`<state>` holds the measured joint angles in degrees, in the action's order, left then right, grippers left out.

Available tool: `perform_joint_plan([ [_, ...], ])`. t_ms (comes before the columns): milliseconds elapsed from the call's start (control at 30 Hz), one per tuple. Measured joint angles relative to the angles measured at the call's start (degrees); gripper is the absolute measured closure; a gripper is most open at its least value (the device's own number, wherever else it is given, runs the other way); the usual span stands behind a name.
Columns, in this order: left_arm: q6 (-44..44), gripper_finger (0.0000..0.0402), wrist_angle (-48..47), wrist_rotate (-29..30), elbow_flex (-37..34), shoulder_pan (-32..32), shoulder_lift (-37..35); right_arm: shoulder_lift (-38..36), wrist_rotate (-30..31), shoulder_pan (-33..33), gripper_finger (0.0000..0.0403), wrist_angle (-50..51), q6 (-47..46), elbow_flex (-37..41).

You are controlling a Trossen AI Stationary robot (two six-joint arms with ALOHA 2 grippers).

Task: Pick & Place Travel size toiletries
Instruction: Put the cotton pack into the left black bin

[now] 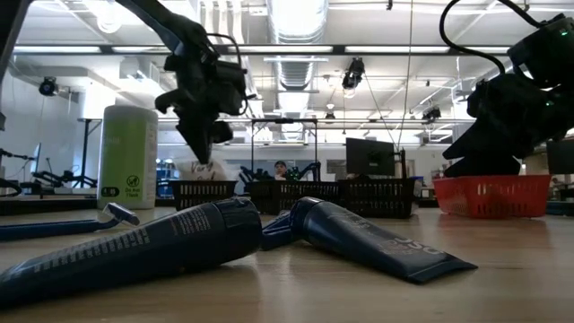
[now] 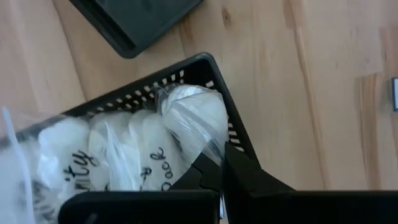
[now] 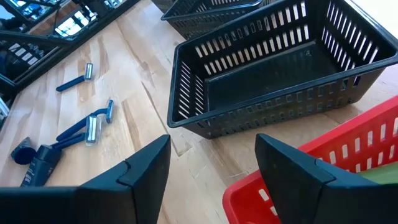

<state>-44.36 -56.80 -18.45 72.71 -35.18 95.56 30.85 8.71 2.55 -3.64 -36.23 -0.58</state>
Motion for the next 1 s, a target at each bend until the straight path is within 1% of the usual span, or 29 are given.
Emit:
perform_joint_plan([
  [333, 0.0, 0.0400, 1.3, -0.2, 1.1, 0.0, 3.4, 0.0, -0.2, 0.0, 0.0146, -0.1, 0.0, 0.0],
  [733, 1.5, 0.0395, 4.2, -0.6, 1.1, -0.1, 2.0, 0.0, -0.2, 0.0, 0.0110, -0.2, 0.0, 0.0],
  [1000, 2.9, 0.0389, 4.2, -0.7, 1.1, -0.1, 1.9, 0.0, -0.1, 0.0, 0.0085, -0.2, 0.0, 0.0],
])
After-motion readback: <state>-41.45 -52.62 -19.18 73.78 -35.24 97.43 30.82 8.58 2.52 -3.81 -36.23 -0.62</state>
